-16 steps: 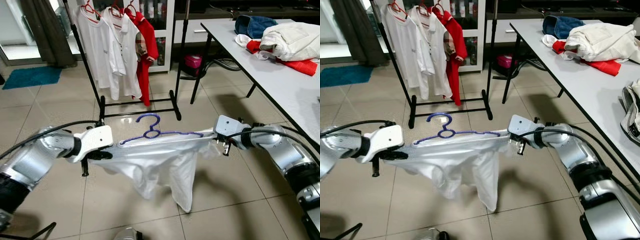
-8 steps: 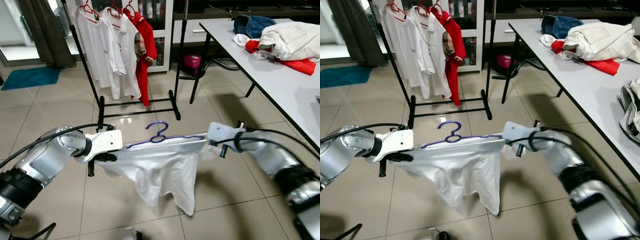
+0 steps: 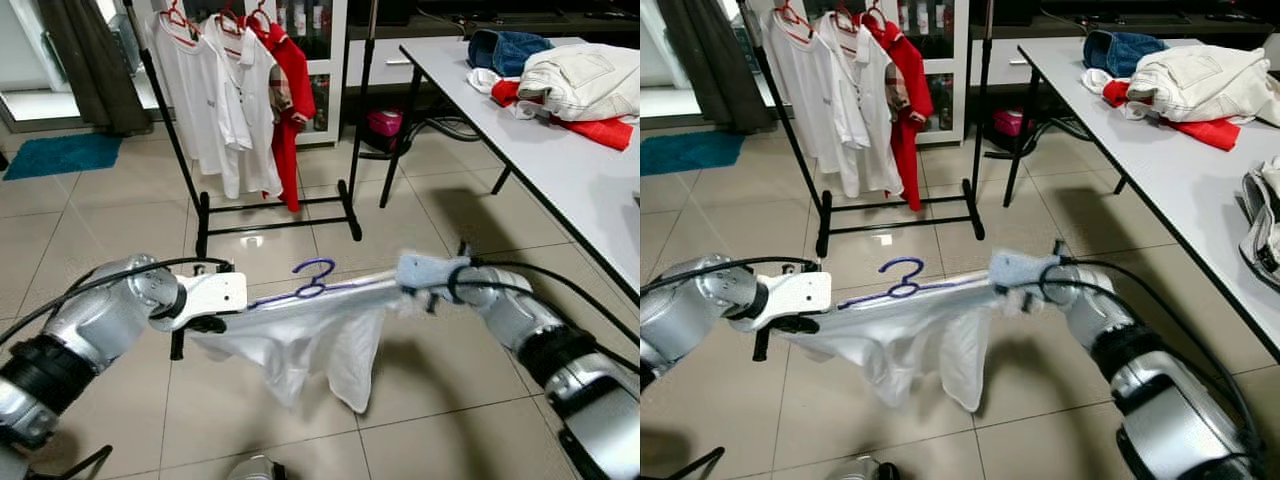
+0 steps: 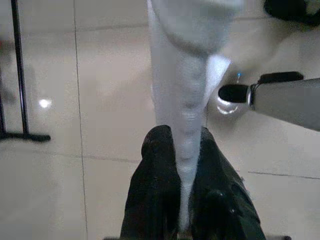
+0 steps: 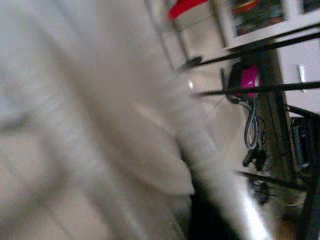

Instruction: Hang hanger

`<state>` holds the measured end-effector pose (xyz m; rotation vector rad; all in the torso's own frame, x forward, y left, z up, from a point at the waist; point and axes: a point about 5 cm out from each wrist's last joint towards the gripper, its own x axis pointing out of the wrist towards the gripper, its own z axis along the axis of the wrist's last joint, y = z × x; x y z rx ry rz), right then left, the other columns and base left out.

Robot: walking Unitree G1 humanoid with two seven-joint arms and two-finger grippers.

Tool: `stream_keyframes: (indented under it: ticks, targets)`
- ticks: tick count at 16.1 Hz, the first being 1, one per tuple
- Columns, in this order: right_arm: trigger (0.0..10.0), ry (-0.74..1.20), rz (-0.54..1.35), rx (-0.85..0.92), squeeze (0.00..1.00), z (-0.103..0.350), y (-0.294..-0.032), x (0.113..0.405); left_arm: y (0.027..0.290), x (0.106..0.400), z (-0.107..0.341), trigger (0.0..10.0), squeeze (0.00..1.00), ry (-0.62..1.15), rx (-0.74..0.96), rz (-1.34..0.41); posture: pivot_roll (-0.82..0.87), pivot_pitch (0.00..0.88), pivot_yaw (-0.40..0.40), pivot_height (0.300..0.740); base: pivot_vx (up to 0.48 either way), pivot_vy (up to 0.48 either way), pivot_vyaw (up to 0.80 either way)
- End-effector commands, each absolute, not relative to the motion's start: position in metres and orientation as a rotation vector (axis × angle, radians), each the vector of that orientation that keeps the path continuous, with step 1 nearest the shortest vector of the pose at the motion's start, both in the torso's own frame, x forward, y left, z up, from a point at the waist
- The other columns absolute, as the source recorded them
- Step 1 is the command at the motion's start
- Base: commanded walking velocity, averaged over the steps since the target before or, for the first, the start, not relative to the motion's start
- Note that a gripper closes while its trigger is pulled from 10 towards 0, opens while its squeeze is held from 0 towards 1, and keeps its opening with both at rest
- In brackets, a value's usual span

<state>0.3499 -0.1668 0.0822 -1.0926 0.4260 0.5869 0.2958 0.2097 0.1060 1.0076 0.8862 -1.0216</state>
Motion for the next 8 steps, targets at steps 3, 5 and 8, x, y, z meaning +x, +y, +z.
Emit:
stream_keyframes:
  ticks: [3,5,8]
  targets:
    - [0.0,0.386,0.45,-0.887,0.0,0.095,-0.178,0.353,0.231,0.302,0.097,0.0,0.0,0.951,1.041,-0.867,-0.03,0.0,0.035,0.74,0.0,0.0,0.0]
    - [0.0,0.401,0.5,-0.868,0.0,0.09,-0.176,0.344,0.229,0.309,0.102,0.0,0.0,0.874,1.018,-0.84,-0.03,0.0,0.037,0.74,0.0,0.0,0.0]
    - [0.1,0.445,0.581,-0.815,0.0,0.077,-0.173,0.329,0.224,0.311,0.109,0.0,0.0,0.776,0.972,-0.907,-0.03,0.0,0.041,0.74,0.0,0.0,0.0]
